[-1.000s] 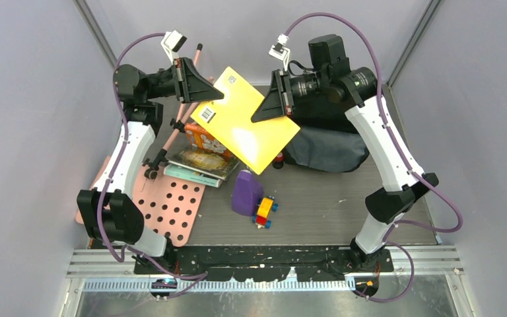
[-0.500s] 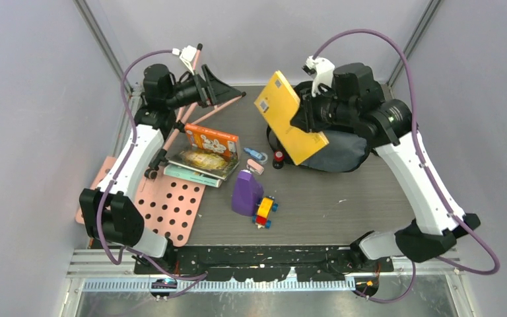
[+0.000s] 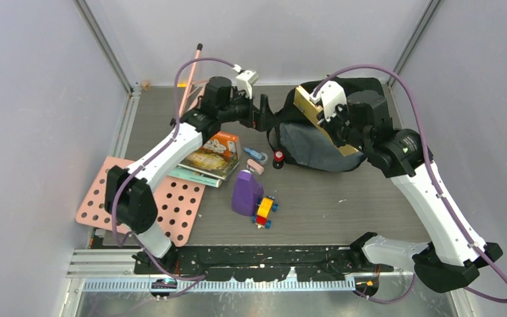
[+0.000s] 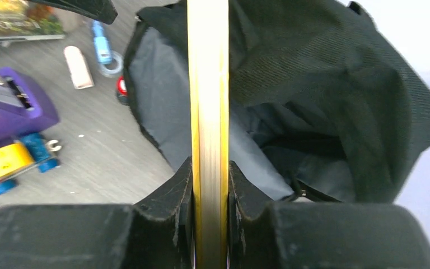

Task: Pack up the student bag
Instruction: Place the book in the student bag.

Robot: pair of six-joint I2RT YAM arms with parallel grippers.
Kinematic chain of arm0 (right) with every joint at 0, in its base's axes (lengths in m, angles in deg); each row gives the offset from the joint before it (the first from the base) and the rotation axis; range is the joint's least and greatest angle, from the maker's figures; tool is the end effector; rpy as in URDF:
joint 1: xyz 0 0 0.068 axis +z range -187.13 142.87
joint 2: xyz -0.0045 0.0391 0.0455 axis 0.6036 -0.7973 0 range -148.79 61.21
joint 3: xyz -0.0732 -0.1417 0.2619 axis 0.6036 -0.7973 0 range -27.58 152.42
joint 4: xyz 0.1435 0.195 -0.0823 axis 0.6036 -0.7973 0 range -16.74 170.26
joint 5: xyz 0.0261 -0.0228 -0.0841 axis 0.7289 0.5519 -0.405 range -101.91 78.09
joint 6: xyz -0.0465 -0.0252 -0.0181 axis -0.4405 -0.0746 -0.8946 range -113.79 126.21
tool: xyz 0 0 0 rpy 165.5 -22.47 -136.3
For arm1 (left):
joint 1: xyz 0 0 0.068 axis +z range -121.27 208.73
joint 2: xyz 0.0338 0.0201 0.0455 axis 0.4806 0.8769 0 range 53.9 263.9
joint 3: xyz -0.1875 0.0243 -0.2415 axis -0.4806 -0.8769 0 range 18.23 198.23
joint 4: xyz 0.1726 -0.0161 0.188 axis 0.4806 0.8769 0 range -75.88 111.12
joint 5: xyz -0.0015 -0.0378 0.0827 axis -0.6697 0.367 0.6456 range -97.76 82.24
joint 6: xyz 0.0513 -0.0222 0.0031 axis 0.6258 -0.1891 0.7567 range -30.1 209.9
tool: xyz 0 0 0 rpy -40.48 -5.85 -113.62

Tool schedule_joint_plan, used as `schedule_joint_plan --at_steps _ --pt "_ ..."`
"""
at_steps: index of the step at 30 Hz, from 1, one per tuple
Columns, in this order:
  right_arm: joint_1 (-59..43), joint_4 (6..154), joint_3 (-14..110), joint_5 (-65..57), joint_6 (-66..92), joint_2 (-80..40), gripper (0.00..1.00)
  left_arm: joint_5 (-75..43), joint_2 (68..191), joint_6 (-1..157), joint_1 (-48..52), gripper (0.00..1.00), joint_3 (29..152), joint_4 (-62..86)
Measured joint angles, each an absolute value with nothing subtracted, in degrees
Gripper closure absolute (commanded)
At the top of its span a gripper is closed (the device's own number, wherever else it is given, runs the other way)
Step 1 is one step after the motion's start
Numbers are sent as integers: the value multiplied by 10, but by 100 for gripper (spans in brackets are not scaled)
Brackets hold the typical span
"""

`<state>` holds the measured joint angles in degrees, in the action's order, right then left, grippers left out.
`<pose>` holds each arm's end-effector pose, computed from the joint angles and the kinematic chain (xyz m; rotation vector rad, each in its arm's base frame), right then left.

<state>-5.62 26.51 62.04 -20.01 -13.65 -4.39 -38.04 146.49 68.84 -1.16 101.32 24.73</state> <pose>0.1629 0.0935 0.4821 -0.8253 1.9137 -0.0240 0.3196 -0.2062 0.3949 0.5296 1.9601 -1.0869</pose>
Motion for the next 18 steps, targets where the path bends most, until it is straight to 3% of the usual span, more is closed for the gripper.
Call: schedule_joint_plan --at_steps 10,12,15,18 --pt "-56 268 618 -254 -185 -36 100 -286 1585 808 -79 8 1130 249" --pt "-56 258 618 -254 -185 -29 100 -278 1598 823 -89 18 1147 252" --pt "-56 236 618 -254 -180 -14 100 -259 1616 846 -105 46 1174 262" --pt "-56 214 618 -251 -179 4 100 -227 1621 862 -115 67 1182 271"
